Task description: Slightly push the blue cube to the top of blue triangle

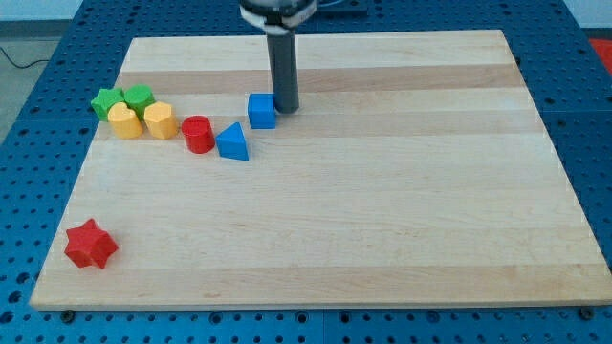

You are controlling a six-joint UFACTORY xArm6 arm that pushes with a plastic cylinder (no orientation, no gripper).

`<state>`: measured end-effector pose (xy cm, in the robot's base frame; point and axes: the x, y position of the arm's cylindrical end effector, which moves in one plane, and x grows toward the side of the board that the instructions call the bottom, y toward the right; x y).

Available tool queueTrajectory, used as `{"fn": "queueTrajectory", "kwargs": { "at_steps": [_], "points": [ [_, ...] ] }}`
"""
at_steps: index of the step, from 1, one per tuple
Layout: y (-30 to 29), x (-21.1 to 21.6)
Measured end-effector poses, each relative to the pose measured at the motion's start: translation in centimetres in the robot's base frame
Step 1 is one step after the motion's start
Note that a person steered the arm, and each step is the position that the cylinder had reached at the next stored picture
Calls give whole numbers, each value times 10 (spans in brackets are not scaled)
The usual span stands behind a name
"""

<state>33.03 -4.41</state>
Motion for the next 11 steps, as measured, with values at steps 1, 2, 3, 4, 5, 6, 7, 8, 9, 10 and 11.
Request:
{"fn": "queueTrajectory", "kwargs": {
  "at_steps": [1, 2, 3, 4, 5, 6, 7, 8, 9, 10, 11],
  "points": [
    [3, -5],
    [36, 27],
    [54, 57],
    [39, 77],
    [0, 52],
    [-35, -7],
    [-58, -28],
    [-18, -12],
    [12, 19],
    [5, 41],
    [-40, 42]
  ]
}}
